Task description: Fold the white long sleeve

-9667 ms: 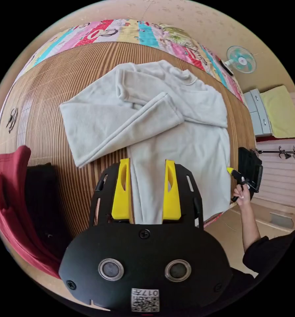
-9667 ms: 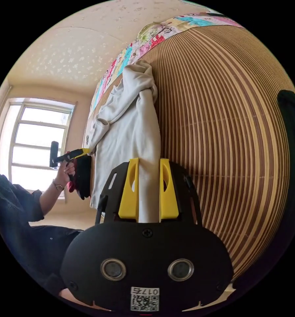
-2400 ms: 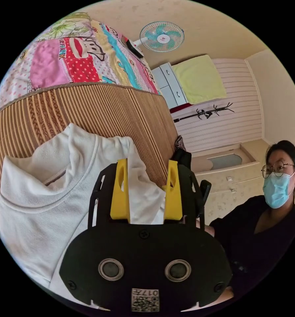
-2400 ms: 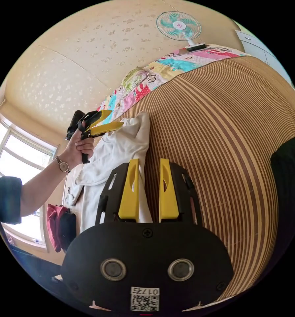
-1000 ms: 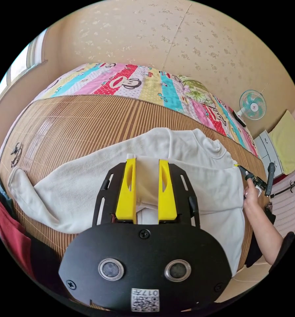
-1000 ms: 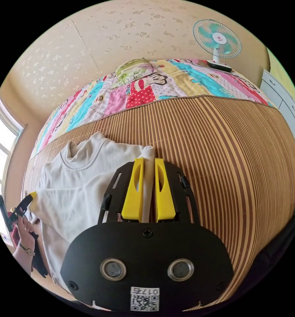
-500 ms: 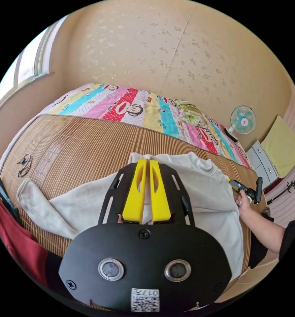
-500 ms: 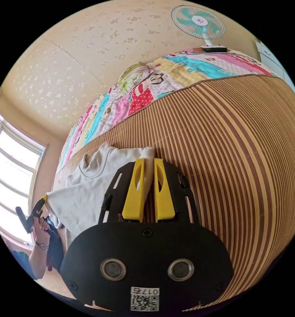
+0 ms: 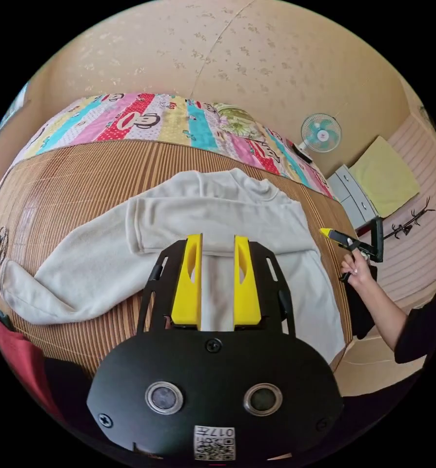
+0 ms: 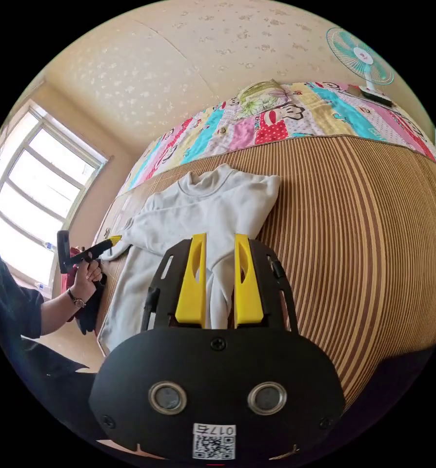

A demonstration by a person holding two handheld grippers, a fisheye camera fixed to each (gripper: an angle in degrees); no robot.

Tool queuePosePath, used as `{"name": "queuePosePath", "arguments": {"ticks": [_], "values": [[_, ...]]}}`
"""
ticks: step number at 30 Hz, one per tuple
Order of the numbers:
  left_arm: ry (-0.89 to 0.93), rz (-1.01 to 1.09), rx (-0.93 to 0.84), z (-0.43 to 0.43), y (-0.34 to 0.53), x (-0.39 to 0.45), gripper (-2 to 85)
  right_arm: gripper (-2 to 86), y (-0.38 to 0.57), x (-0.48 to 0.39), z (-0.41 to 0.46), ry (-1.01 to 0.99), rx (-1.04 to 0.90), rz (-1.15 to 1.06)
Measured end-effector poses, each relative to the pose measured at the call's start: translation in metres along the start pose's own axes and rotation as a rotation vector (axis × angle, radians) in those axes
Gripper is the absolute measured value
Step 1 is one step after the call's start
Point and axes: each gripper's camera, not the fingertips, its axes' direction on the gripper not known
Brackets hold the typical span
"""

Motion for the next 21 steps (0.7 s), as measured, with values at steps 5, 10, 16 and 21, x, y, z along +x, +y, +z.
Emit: {"name": "queuePosePath", "arguments": {"ticks": [5, 10, 16, 21], "values": [[-0.133, -0.058, -0.088, 0.023, 0.023, -0.011, 1.7, 4.1, 0.006, 0.059, -0.002, -0.065, 0.031, 0.145], [-0.071, -0.099, -0.120, 0.018, 0.006, -0.024, -0.3, 3.4, 0.033, 0.138, -0.007, -0.284, 0.058, 0.395], [-0.168, -0.220, -0.030, -0.024, 0.020, -0.022, 5.4, 6.8, 0.055, 0.109, -0.042, -0.211, 0.024, 0.300], [-0.187, -0.250, -0.216, -0.007, 0.046, -0.012, 10.8, 7.1, 0.112, 0.090, -0.042, -0.204, -0.140, 0.278]]}}
